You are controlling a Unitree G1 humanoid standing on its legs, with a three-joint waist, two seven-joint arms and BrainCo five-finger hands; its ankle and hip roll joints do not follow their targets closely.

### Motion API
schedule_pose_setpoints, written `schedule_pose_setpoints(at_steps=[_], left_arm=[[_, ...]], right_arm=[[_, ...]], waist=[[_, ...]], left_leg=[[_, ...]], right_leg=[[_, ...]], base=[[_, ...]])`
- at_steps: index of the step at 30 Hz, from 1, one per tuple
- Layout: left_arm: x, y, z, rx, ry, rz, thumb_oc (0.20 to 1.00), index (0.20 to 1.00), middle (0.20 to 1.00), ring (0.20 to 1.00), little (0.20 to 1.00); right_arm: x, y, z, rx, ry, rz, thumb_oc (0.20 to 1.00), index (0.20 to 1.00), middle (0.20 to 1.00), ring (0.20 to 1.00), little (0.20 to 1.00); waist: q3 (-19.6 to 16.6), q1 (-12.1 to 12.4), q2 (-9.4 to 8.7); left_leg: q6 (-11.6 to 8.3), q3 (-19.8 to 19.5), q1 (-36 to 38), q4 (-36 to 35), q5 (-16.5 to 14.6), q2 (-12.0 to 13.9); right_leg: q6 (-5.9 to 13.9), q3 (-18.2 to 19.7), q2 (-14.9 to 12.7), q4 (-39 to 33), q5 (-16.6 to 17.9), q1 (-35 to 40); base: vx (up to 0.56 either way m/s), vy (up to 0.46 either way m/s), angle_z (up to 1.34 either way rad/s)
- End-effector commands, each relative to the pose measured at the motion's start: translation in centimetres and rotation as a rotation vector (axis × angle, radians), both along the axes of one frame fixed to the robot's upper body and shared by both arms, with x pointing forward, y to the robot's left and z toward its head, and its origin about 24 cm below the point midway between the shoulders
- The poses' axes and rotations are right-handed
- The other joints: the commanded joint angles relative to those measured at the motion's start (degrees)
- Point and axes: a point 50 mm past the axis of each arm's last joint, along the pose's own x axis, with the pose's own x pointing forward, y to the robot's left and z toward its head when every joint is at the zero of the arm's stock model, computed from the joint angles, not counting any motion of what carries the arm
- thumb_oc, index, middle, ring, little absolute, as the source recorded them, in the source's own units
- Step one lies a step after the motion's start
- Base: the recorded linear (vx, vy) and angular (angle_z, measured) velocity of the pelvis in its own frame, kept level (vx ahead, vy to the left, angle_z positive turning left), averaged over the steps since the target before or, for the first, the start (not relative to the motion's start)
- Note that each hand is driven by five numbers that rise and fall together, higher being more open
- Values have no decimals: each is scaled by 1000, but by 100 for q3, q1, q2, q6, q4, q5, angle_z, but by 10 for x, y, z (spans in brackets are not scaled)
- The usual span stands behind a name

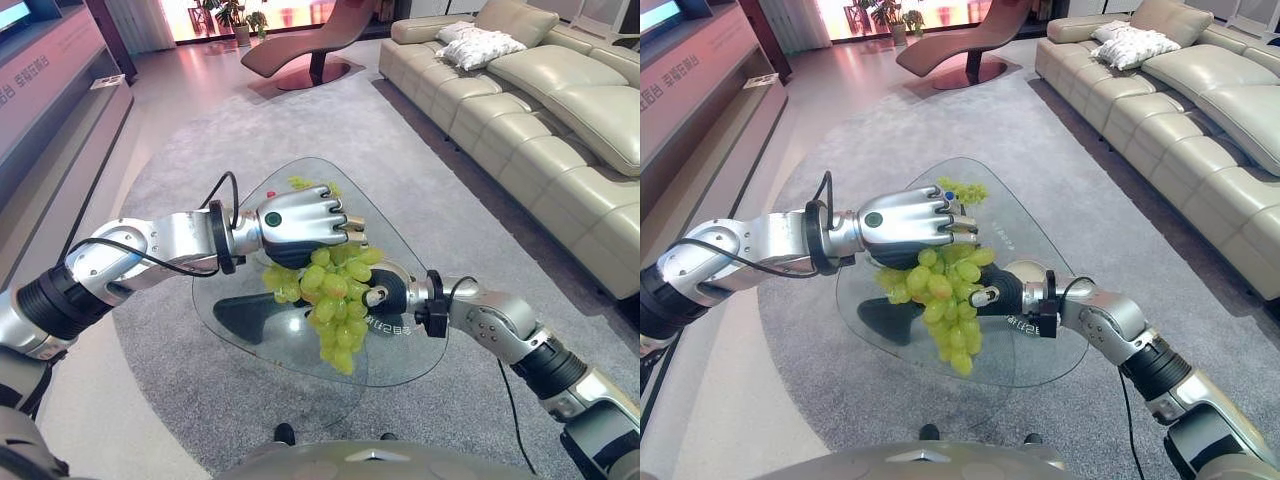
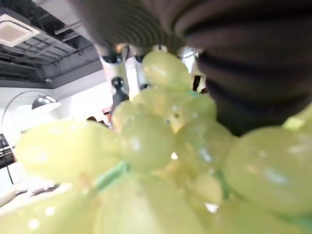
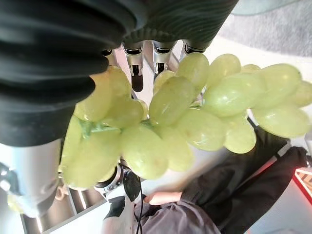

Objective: Pick up fruits into the plate

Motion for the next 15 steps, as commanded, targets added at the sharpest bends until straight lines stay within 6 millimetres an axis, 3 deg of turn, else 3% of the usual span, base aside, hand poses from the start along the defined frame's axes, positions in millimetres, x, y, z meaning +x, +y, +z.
schedule_pose_setpoints(at_steps=[1, 15], left_arm=[[22, 9, 48, -142, -138, 120, 200, 200, 200, 200, 200], [31, 7, 43, -82, -177, 164, 200, 200, 200, 200, 200]], right_arm=[[-18, 25, 21, 168, -36, 166, 1000, 1000, 1000, 1000, 1000], [-28, 44, 22, 205, 1, 253, 1000, 1000, 1000, 1000, 1000]], waist=[[-14, 50, -318], [47, 52, -313]], left_leg=[[202, 93, 457, 37, -905, -360], [211, 43, 462, 37, -912, -379]], right_leg=[[189, -95, -115, 31, -231, 174], [183, -56, -103, 40, -246, 173]], base=[[0, 0, 0], [0, 0, 0]])
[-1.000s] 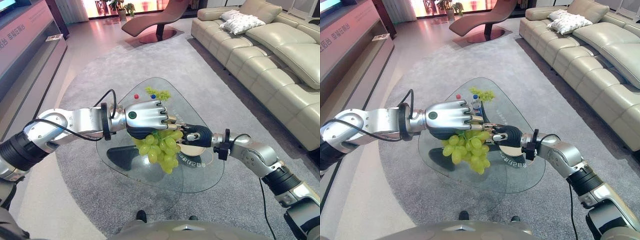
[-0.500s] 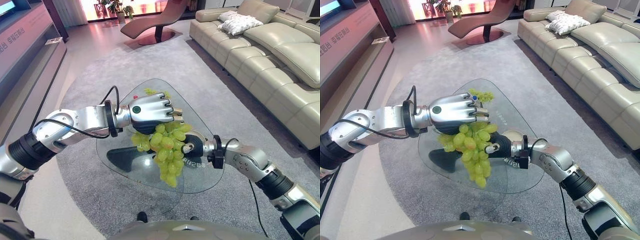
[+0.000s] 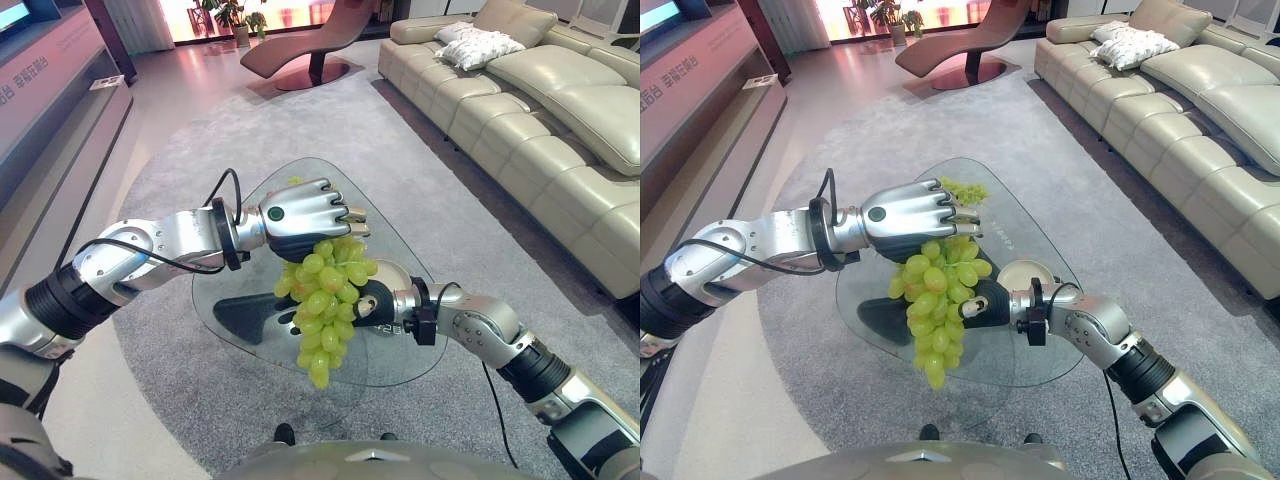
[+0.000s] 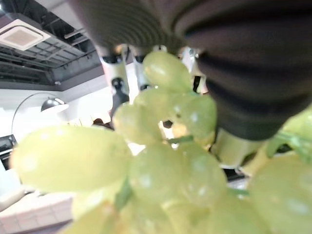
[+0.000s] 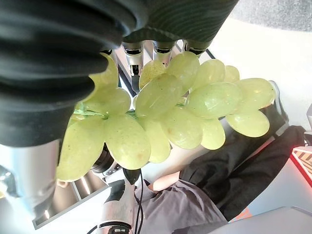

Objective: Pick up fruits into the plate

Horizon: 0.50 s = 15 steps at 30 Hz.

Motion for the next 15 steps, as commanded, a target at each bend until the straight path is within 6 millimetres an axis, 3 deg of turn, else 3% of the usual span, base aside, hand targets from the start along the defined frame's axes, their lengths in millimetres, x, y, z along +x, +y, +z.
schedule_pose_setpoints(at_steps=[1, 15], left_arm=[[27, 11, 44, -64, -167, 138, 200, 200, 200, 200, 200], [20, 5, 34, -52, -159, 94, 200, 200, 200, 200, 200]], right_arm=[[-21, 30, 28, 184, -38, 183, 1000, 1000, 1000, 1000, 1000], [-31, 45, 22, 262, 99, 174, 1000, 1000, 1000, 1000, 1000]], waist=[[49, 50, -315], [111, 93, -296]], left_leg=[[210, 38, 458, 36, -912, -379], [220, -12, 471, 36, -922, -382]], right_leg=[[173, -68, -104, 40, -240, 179], [164, -80, -95, 42, -246, 190]], base=[[0, 0, 0], [0, 0, 0]])
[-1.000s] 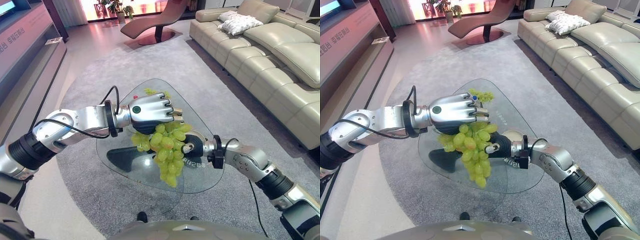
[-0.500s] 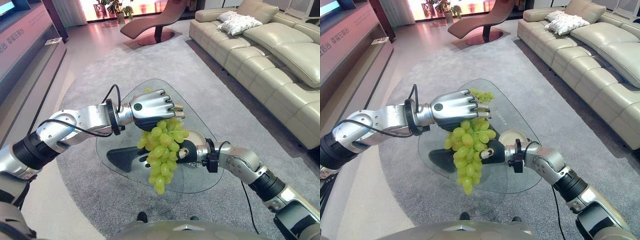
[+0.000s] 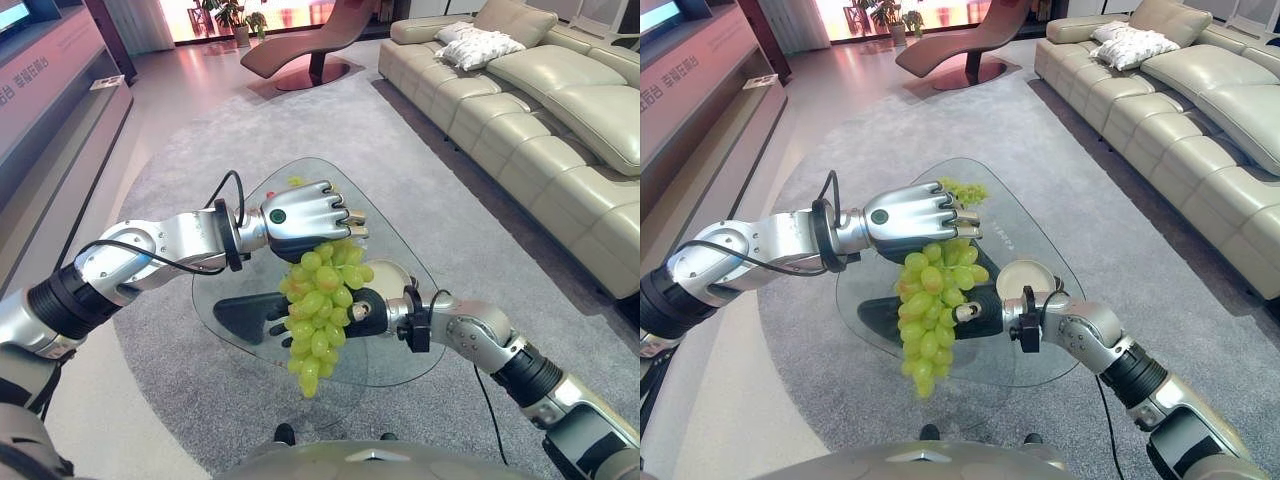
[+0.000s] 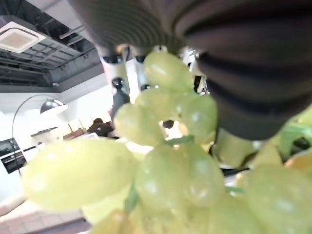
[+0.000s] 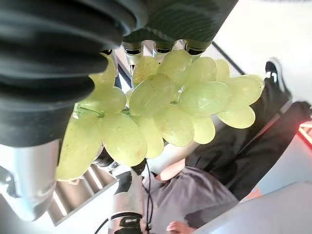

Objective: Pick up fruits into the plate

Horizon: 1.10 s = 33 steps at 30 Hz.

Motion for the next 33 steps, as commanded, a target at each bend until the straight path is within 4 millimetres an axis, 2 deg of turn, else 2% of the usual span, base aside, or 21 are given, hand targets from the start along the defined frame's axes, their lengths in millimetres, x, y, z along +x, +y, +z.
schedule_pose_setpoints(at_steps=[1, 2, 3, 4, 5, 24, 31, 32, 33], left_arm=[[20, 6, 36, -75, -136, 92, 200, 200, 200, 200, 200], [20, 5, 36, -75, -134, 94, 200, 200, 200, 200, 200], [21, 5, 35, -76, -132, 96, 200, 200, 200, 200, 200], [21, 5, 35, -76, -132, 96, 200, 200, 200, 200, 200], [22, 5, 34, -76, -131, 98, 200, 200, 200, 200, 200], [24, 5, 33, -82, -118, 125, 200, 200, 200, 200, 200], [28, 11, 32, -127, -82, 166, 200, 200, 200, 200, 200], [29, 13, 31, -138, -70, 180, 470, 470, 470, 470, 470], [30, 15, 30, -151, -61, 193, 1000, 1000, 1000, 1000, 1000]], right_arm=[[-18, 32, 30, 210, -30, 129, 1000, 1000, 1000, 1000, 1000], [-18, 33, 31, 213, -28, 124, 1000, 1000, 1000, 1000, 1000], [-18, 34, 31, 217, -22, 117, 501, 501, 501, 501, 501], [-18, 35, 32, 218, -20, 114, 310, 310, 310, 310, 310], [-19, 36, 31, 220, -10, 106, 200, 200, 200, 200, 200], [-16, 37, 25, 231, 35, 56, 200, 200, 200, 200, 200], [-14, 35, 23, 231, 27, 13, 200, 200, 200, 200, 200], [-13, 33, 22, 232, 24, 2, 200, 200, 200, 200, 200], [-12, 32, 22, 233, 23, -6, 200, 200, 200, 200, 200]], waist=[[114, 88, -301], [116, 89, -301], [118, 88, -299], [120, 88, -299], [120, 90, -298], [133, 101, -286], [138, 109, -290], [142, 108, -295], [144, 109, -299]], left_leg=[[221, -13, 471, 37, -922, -384], [223, -21, 472, 37, -925, -386], [225, -24, 476, 37, -928, -388], [224, -25, 478, 37, -929, -388], [223, -26, 480, 37, -929, -387], [218, -63, 479, 37, -929, -389], [215, -50, 473, 37, -926, -382], [213, -48, 474, 37, -924, -380], [212, -45, 475, 37, -924, -378]], right_leg=[[164, -80, -94, 42, -247, 193], [162, -77, -90, 39, -249, 194], [160, -74, -87, 39, -251, 197], [160, -73, -86, 39, -252, 198], [160, -70, -84, 40, -253, 202], [157, -85, -76, 41, -258, 202], [164, -85, -77, 32, -248, 196], [165, -83, -75, 32, -242, 194], [164, -82, -73, 31, -242, 195]], base=[[0, 0, 0], [0, 0, 0], [0, 0, 0], [0, 0, 0], [0, 0, 0], [0, 0, 0], [0, 0, 0], [0, 0, 0], [0, 0, 0]])
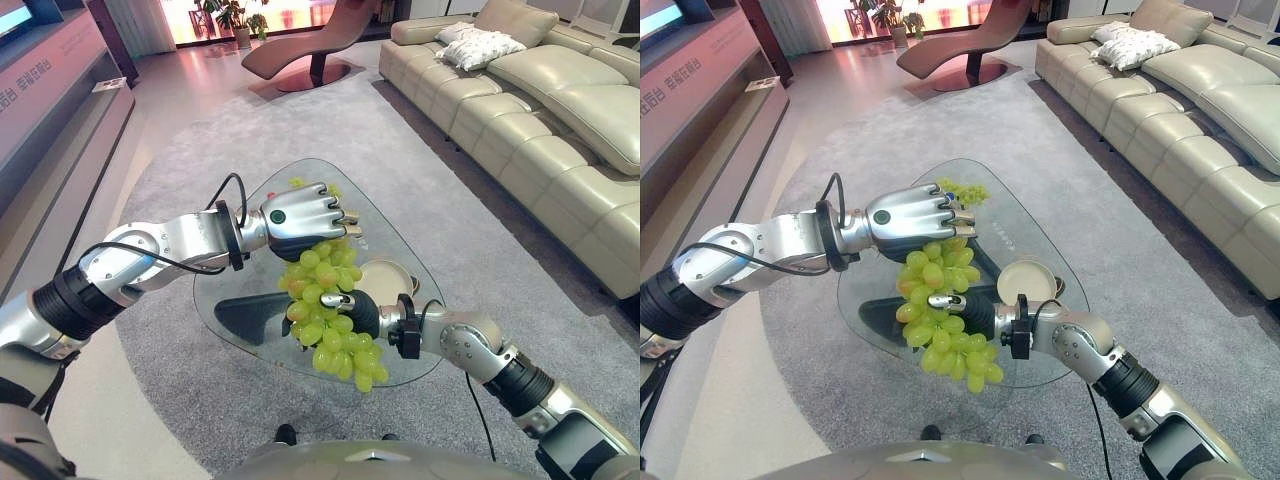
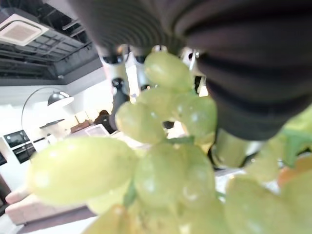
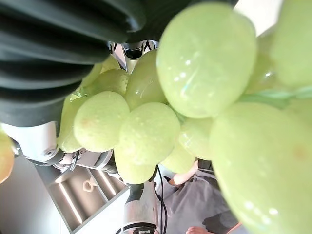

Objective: Pick up fruits into the plate

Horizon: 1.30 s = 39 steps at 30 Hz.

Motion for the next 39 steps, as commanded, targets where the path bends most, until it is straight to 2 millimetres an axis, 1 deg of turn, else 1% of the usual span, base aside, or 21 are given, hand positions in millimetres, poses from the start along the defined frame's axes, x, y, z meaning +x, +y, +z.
schedule_pose_setpoints(at_steps=[1, 5, 10, 11, 12, 13, 14, 15, 21, 22, 23, 25, 27, 31, 33, 34, 35, 36, 37, 38, 39], left_arm=[[25, 13, 40, -191, -88, 142, 1000, 1000, 1000, 1000, 1000], [30, 27, 33, -261, -45, 213, 1000, 1000, 1000, 1000, 1000], [33, 47, 17, -340, 7, 300, 1000, 1000, 1000, 1000, 1000], [33, 47, 17, -340, 7, 300, 1000, 1000, 1000, 1000, 1000], [33, 54, 13, -368, 24, 330, 1000, 1000, 1000, 1000, 1000], [34, 70, 1, -420, 62, 399, 1000, 1000, 1000, 1000, 1000], [34, 71, 0, -424, 65, 407, 1000, 1000, 1000, 1000, 1000], [34, 79, -8, -453, 87, 451, 1000, 1000, 1000, 1000, 1000], [34, 111, -37, -588, 204, 628, 1000, 1000, 1000, 1000, 1000], [33, 117, -43, -623, 240, 664, 1000, 1000, 1000, 1000, 1000], [33, 118, -44, -635, 251, 674, 1000, 1000, 1000, 1000, 1000], [31, 129, -64, -695, 331, 767, 1000, 1000, 1000, 1000, 1000], [24, 146, -87, -762, 439, 877, 1000, 1000, 1000, 1000, 1000], [9, 168, -128, -811, 585, 1044, 1000, 1000, 1000, 1000, 1000], [1, 175, -144, -851, 663, 1112, 1000, 1000, 1000, 1000, 1000], [0, 176, -148, -853, 677, 1127, 1000, 1000, 1000, 1000, 1000], [-8, 183, -166, -866, 732, 1200, 1000, 1000, 1000, 1000, 1000], [-13, 186, -176, -891, 769, 1246, 1000, 1000, 1000, 1000, 1000], [-14, 188, -180, -904, 786, 1267, 1000, 1000, 1000, 1000, 1000], [-17, 191, -191, -937, 823, 1314, 1000, 1000, 1000, 1000, 1000], [-18, 191, -195, -947, 835, 1329, 1000, 1000, 1000, 1000, 1000]], right_arm=[[-6, 24, 29, 213, -48, 45, 200, 200, 200, 200, 200], [-2, 15, 24, 212, -49, -26, 200, 200, 200, 200, 200], [4, -4, 15, 195, -60, -134, 200, 200, 200, 200, 200], [4, -4, 15, 195, -60, -134, 200, 200, 200, 200, 200], [5, -10, 13, 197, -59, -169, 200, 200, 200, 200, 200], [9, -27, 7, 185, -68, -239, 200, 200, 200, 200, 200], [10, -28, 6, 183, -70, -248, 200, 200, 200, 200, 200], [12, -39, 3, 170, -83, -294, 200, 200, 200, 200, 200], [20, -76, -5, 118, -126, -473, 200, 200, 200, 200, 200], [20, -81, -7, 106, -130, -505, 200, 200, 200, 200, 200], [20, -82, -7, 101, -134, -514, 200, 200, 200, 200, 200], [24, -97, -11, 36, -165, -588, 200, 200, 200, 200, 200], [27, -113, -14, -42, -195, -670, 200, 200, 200, 200, 200], [34, -139, -17, -156, -230, -799, 200, 200, 200, 200, 200], [37, -151, -17, -222, -253, -860, 200, 200, 200, 200, 200], [39, -153, -17, -240, -259, -877, 200, 200, 200, 200, 200], [44, -165, -18, -318, -295, -941, 200, 200, 200, 200, 200], [47, -171, -17, -347, -305, -977, 200, 200, 200, 200, 200], [49, -173, -17, -363, -311, -993, 200, 200, 200, 200, 200], [55, -180, -14, -409, -337, -1034, 200, 200, 200, 200, 200], [58, -182, -13, -426, -348, -1049, 200, 200, 200, 200, 200]], waist=[[161, 107, -337], [170, 114, -355], [189, 122, -379], [189, 122, -379], [195, 123, -386], [211, 123, -408], [211, 119, -406], [217, 121, -424], [235, 115, -461], [241, 115, -465], [241, 113, -465], [259, 112, -480], [310, 116, -492], [454, 162, -511], [528, 193, -523], [550, 203, -526], [650, 246, -544], [709, 274, -562], [733, 285, -568], [818, 316, -594], [851, 325, -602]], left_leg=[[211, -35, 475, 38, -923, -378], [216, -26, 474, 38, -919, -369], [219, -14, 471, 38, -921, -355], [219, -14, 471, 38, -921, -355], [221, -11, 473, 38, -918, -352], [222, -7, 482, 38, -917, -343], [222, -7, 484, 38, -917, -343], [222, -1, 487, 38, -920, -335], [218, -5, 504, 38, -926, -313], [217, -12, 507, 38, -926, -309], [217, -13, 509, 38, -927, -308], [218, -25, 514, 38, -924, -301], [215, -27, 512, 38, -919, -290], [215, -30, 465, 38, -904, -270], [219, -40, 428, 38, -897, -265], [222, -45, 417, 38, -897, -264], [222, -53, 351, 38, -883, -254], [222, -56, 303, 38, -872, -248], [222, -56, 281, 38, -869, -245], [221, -58, 213, 38, -859, -236], [221, -60, 189, 38, -857, -234]], right_leg=[[164, -82, -76, 32, -242, 193], [158, -89, -68, 37, -242, 187], [152, -99, -59, 37, -239, 181], [152, -99, -59, 37, -239, 181], [150, -102, -58, 40, -240, 182], [145, -104, -51, 42, -234, 188], [144, -103, -50, 42, -233, 189], [143, -108, -46, 37, -231, 195], [139, -111, -32, 38, -229, 211], [137, -111, -28, 41, -231, 215], [136, -111, -27, 41, -232, 218], [129, -113, -18, 50, -237, 222], [120, -113, -2, 65, -241, 215], [91, -116, 18, 99, -257, 173], [80, -115, 25, 111, -257, 139], [76, -113, 30, 114, -260, 131], [71, -111, 40, 130, -248, 69], [69, -109, 48, 139, -237, 21], [67, -109, 52, 147, -236, -4], [60, -107, 64, 173, -235, -83], [59, -105, 68, 180, -233, -110]], base=[[0, 0, 0], [0, 0, 0], [0, 0, 0], [0, 0, 0], [0, 0, 0], [0, 0, 0], [0, 0, 0], [0, 0, 0], [12, -5, 0], [32, -13, 0], [41, -16, 0], [46, -22, 0], [19, -12, 0], [0, 0, 0], [0, 0, 0], [-56, -54, 3], [-82, -68, 5], [-85, -71, 5], [-97, -71, 4], [-86, -62, 3], [-174, -109, 9]])
